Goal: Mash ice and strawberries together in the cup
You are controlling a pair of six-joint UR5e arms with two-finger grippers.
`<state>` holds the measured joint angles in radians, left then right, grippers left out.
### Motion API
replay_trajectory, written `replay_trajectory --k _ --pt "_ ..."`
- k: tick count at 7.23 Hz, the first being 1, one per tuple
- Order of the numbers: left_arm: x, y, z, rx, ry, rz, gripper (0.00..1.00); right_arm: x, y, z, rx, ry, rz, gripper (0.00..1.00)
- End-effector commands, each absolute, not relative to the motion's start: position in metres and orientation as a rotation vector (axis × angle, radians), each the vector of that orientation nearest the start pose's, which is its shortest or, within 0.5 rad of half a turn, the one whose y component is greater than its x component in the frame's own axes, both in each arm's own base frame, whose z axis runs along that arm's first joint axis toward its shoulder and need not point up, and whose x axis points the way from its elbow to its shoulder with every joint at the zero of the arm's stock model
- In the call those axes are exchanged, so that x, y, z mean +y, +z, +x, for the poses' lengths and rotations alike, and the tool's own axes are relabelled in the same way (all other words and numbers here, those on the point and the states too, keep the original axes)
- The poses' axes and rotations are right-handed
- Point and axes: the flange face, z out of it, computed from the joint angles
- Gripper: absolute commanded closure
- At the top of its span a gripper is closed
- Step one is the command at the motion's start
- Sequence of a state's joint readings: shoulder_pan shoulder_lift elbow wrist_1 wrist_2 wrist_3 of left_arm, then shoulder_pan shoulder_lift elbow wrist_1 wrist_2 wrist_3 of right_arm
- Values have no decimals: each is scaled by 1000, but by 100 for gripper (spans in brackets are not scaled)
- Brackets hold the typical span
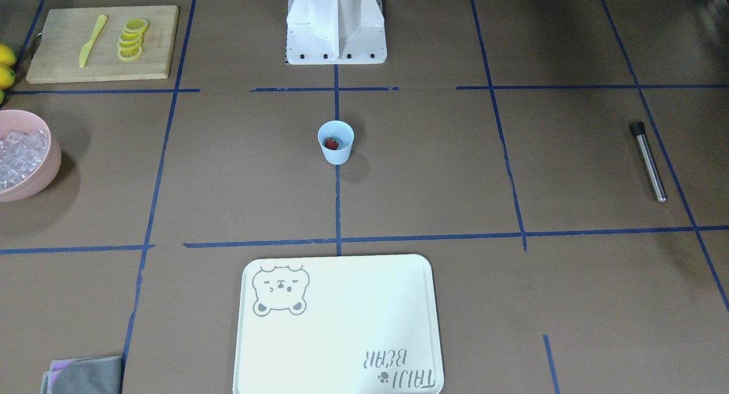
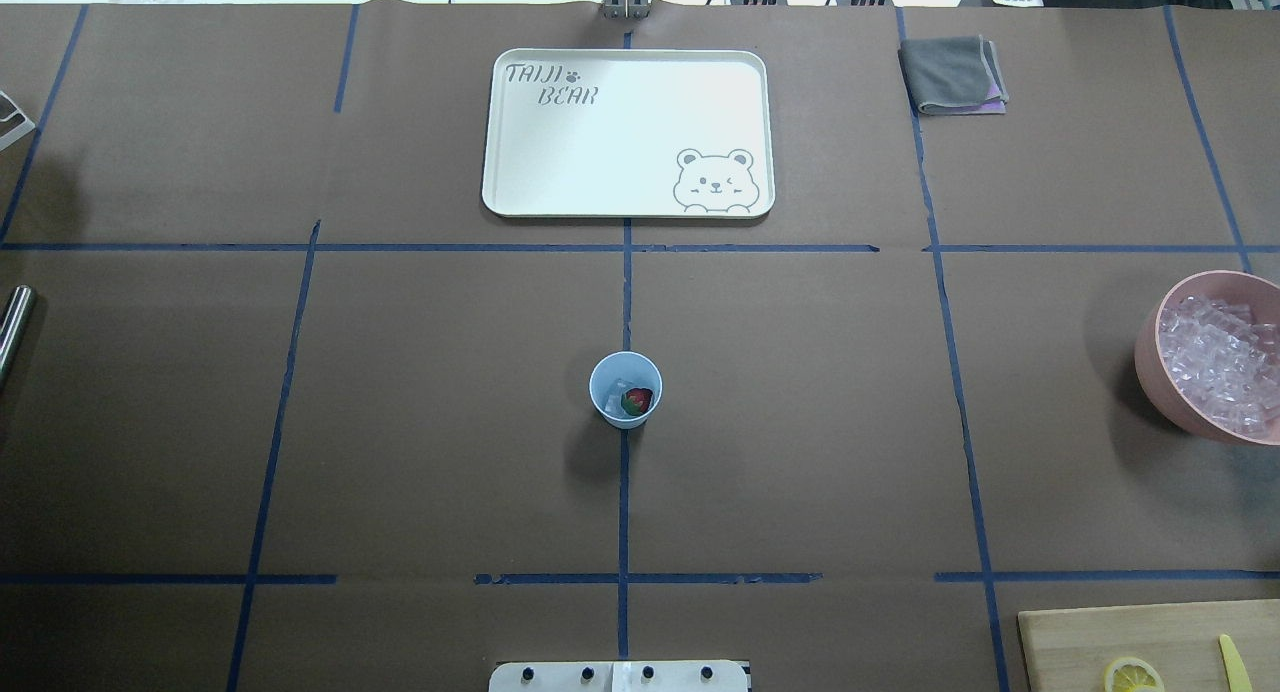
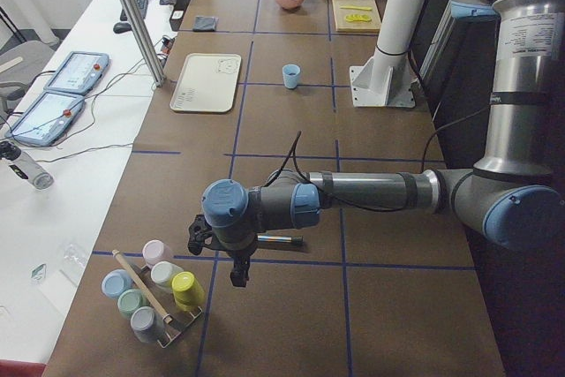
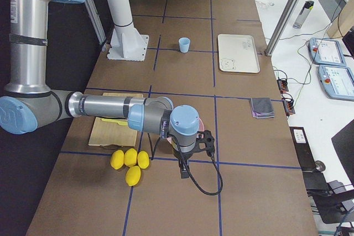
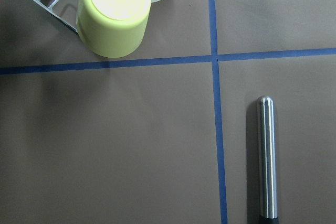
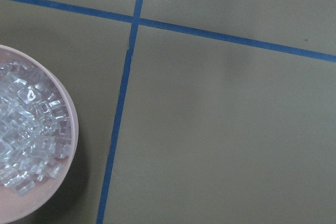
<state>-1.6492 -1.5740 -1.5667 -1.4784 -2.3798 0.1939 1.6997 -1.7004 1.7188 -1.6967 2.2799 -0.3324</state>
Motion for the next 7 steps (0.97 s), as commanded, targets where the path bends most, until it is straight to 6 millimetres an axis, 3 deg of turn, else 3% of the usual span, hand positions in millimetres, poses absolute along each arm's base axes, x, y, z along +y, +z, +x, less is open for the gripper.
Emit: replay_trajectory --k 1,3,7 --pt "-474 670 -98 812 74 17 0 -412 666 122 -715 -154 55 1" --pt "-451 674 -95 814 73 7 0 -408 667 122 -717 -155 53 1" --pt "-445 677 -95 815 67 -1 0 -408 669 121 -720 -154 48 1"
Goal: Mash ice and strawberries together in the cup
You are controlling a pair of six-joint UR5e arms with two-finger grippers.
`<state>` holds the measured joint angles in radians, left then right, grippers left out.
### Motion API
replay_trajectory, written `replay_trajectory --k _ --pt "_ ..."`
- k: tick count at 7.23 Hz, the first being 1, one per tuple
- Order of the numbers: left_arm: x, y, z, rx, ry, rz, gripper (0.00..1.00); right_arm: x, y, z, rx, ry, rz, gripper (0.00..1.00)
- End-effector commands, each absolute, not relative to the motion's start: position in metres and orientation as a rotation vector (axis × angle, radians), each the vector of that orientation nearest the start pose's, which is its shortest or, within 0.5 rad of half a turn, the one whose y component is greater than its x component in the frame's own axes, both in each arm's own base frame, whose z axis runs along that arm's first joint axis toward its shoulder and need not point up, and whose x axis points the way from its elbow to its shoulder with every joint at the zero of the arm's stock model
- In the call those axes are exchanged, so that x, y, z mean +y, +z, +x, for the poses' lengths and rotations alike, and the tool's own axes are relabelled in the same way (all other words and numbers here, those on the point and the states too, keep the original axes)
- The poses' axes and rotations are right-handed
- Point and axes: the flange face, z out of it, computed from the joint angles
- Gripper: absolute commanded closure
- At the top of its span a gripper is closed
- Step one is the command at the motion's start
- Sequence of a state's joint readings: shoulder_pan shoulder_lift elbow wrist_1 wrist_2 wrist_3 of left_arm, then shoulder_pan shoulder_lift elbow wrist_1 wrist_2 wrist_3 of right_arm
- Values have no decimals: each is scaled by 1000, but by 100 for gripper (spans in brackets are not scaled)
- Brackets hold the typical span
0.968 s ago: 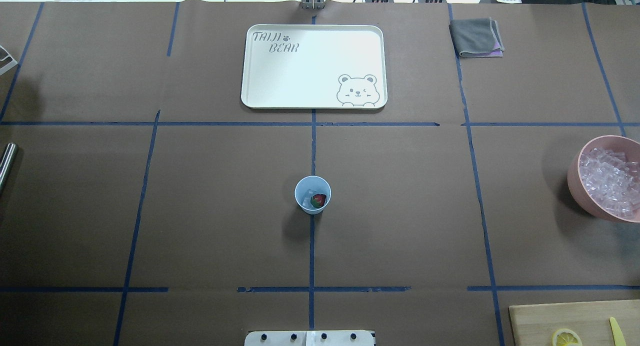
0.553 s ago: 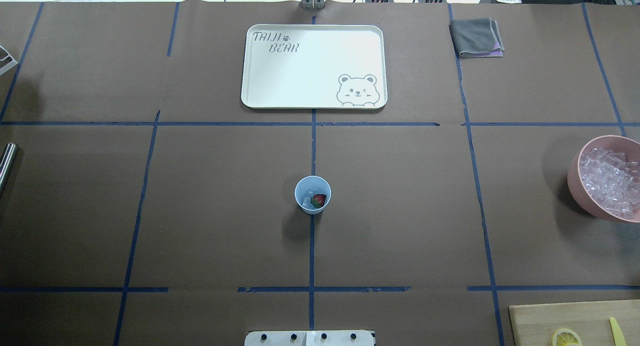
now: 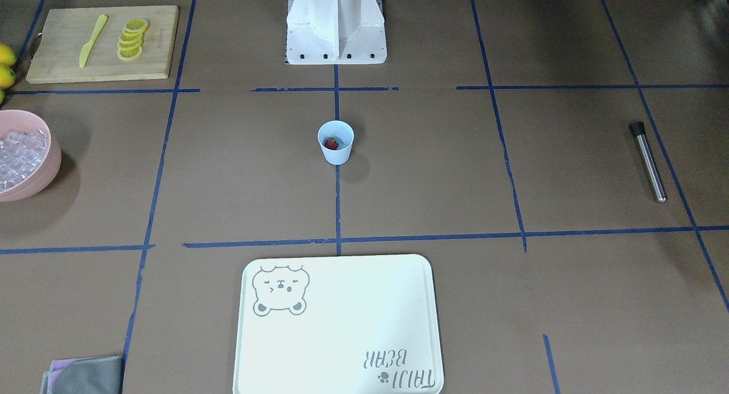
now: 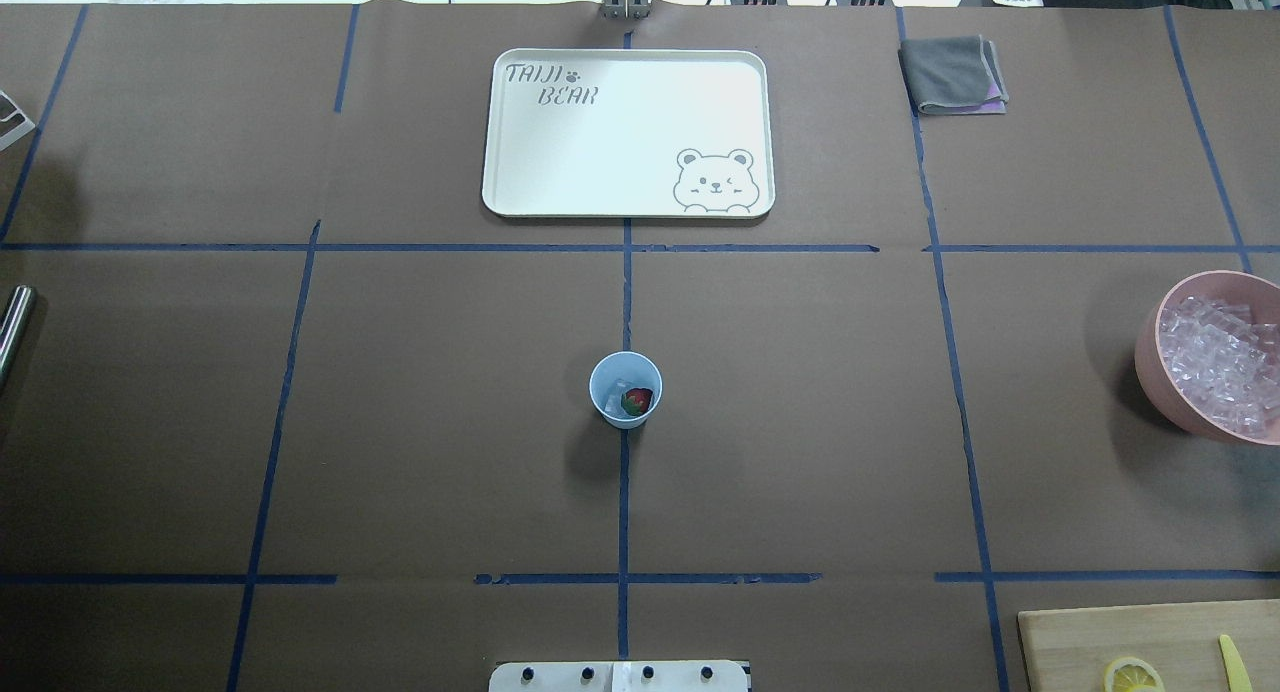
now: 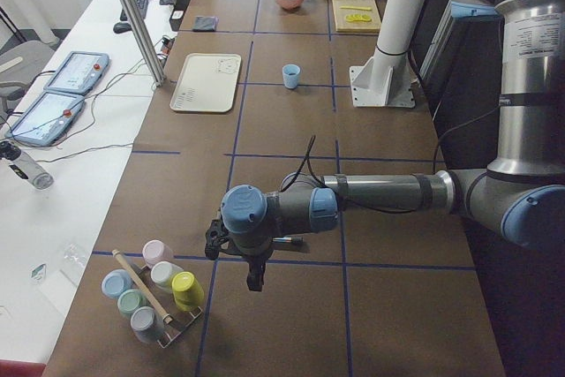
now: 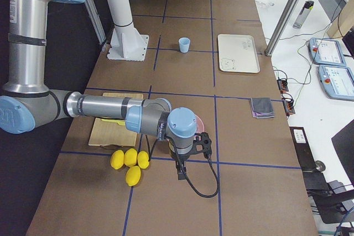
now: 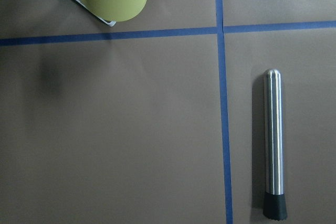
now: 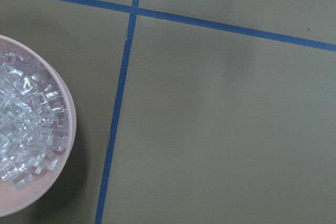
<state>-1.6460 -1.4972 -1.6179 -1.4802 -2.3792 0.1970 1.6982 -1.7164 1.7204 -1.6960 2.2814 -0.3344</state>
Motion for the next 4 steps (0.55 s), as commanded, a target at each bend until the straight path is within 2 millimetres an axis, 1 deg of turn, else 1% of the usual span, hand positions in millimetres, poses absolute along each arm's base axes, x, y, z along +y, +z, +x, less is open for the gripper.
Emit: replay_trajectory --k 1,3,4 --pt "-445 677 -95 814 67 -2 0 -408 670 121 -720 -152 45 1" --pt "-445 679 -95 816 65 -6 0 -407 672 121 -723 -149 40 1" --pt "-444 681 -95 816 64 -8 0 -403 676 120 -725 -146 31 1"
